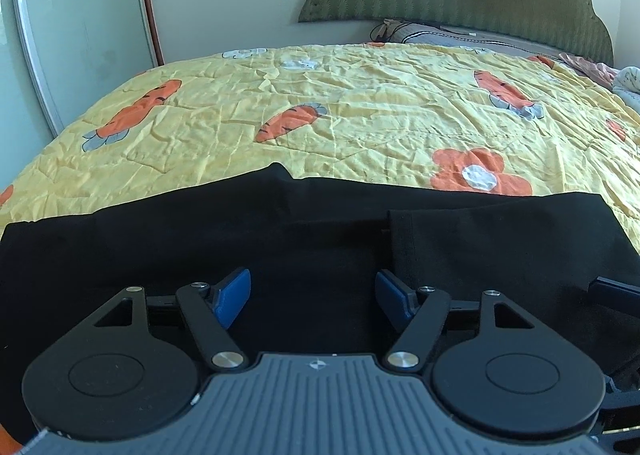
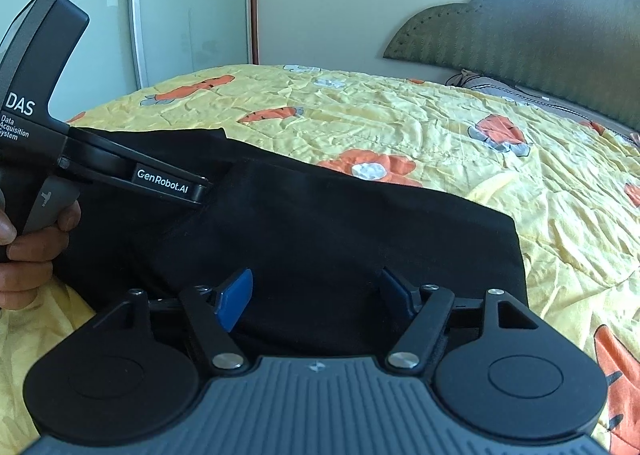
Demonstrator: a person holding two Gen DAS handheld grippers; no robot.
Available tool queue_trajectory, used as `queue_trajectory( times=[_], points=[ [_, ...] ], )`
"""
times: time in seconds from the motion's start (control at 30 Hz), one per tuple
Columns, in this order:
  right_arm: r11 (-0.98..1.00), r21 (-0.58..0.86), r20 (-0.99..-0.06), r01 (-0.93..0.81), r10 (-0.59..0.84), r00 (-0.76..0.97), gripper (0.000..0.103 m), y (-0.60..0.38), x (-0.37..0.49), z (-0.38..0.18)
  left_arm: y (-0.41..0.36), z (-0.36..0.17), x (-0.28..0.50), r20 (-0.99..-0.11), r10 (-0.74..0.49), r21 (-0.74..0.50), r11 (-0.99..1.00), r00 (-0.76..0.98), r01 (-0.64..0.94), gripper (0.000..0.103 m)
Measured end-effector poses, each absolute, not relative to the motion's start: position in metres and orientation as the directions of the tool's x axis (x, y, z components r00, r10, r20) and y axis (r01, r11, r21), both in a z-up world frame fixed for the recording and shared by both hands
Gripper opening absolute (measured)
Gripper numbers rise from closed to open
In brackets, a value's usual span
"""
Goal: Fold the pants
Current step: 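Open both grippers and withdraw them from the folded trousers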
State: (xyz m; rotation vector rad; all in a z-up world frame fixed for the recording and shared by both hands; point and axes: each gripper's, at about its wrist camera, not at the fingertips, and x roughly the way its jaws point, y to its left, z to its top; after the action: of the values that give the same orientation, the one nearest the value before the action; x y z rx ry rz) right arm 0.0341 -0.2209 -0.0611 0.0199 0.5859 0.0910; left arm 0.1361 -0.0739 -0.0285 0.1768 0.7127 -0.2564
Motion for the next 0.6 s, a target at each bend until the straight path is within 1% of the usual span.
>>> queue_trajectory(
  times=[0.1,0.2,0.27,0.33,0.4,0.43,0.47,0.5,0.53,0.6],
  points=[
    [0.998,0.019,-0.523,-0.060,0.061,0.850,0.070,-0.221,0.034,-0.054,-0.066,-0.022,0.131,-0.655,-0.223,0.009,0.953,0.722,0.303,0.070],
    [0.999,0.019,-0.526,-0.026,0.032,0.850,0.070,-0.226,0.041,-0.052,-0.064,-0.016,0.122,-0.634,-0.268,-0.027,0.945,0.725,0.326,0.070],
    [1.000,0.029,-0.539,0.003,0.013,0.842,0.070,-0.231,0.047,-0.055,-0.067,-0.014,0.116,-0.620,-0.289,-0.027,0.937,0.729,0.349,0.070],
    [0.999,0.044,-0.567,0.015,0.013,0.823,0.071,-0.234,0.052,-0.061,-0.074,-0.018,0.111,-0.614,-0.286,0.012,0.928,0.735,0.372,0.070],
    [0.997,0.073,-0.564,0.019,0.026,0.825,0.080,-0.237,0.051,-0.066,-0.081,-0.026,0.111,-0.626,-0.255,0.060,0.926,0.737,0.372,0.071],
    [0.997,0.077,-0.566,0.014,0.033,0.824,0.086,-0.237,0.051,-0.067,-0.082,-0.031,0.111,-0.633,-0.251,0.063,0.926,0.732,0.373,0.071],
    [0.997,0.078,-0.569,0.006,0.039,0.822,0.091,-0.236,0.051,-0.067,-0.081,-0.034,0.110,-0.632,-0.263,0.050,0.925,0.729,0.377,0.073],
    [0.997,0.078,-0.574,-0.004,0.048,0.817,0.094,-0.236,0.052,-0.068,-0.081,-0.036,0.110,-0.629,-0.267,0.045,0.925,0.730,0.377,0.074],
    [0.997,0.076,-0.580,-0.013,0.055,0.813,0.102,-0.234,0.053,-0.069,-0.082,-0.037,0.109,-0.624,-0.266,0.051,0.924,0.735,0.379,0.075],
    [0.998,0.063,-0.586,-0.017,0.051,0.809,0.103,-0.232,0.055,-0.070,-0.083,-0.041,0.107,-0.606,-0.254,0.081,0.923,0.754,0.376,0.081]
  ],
)
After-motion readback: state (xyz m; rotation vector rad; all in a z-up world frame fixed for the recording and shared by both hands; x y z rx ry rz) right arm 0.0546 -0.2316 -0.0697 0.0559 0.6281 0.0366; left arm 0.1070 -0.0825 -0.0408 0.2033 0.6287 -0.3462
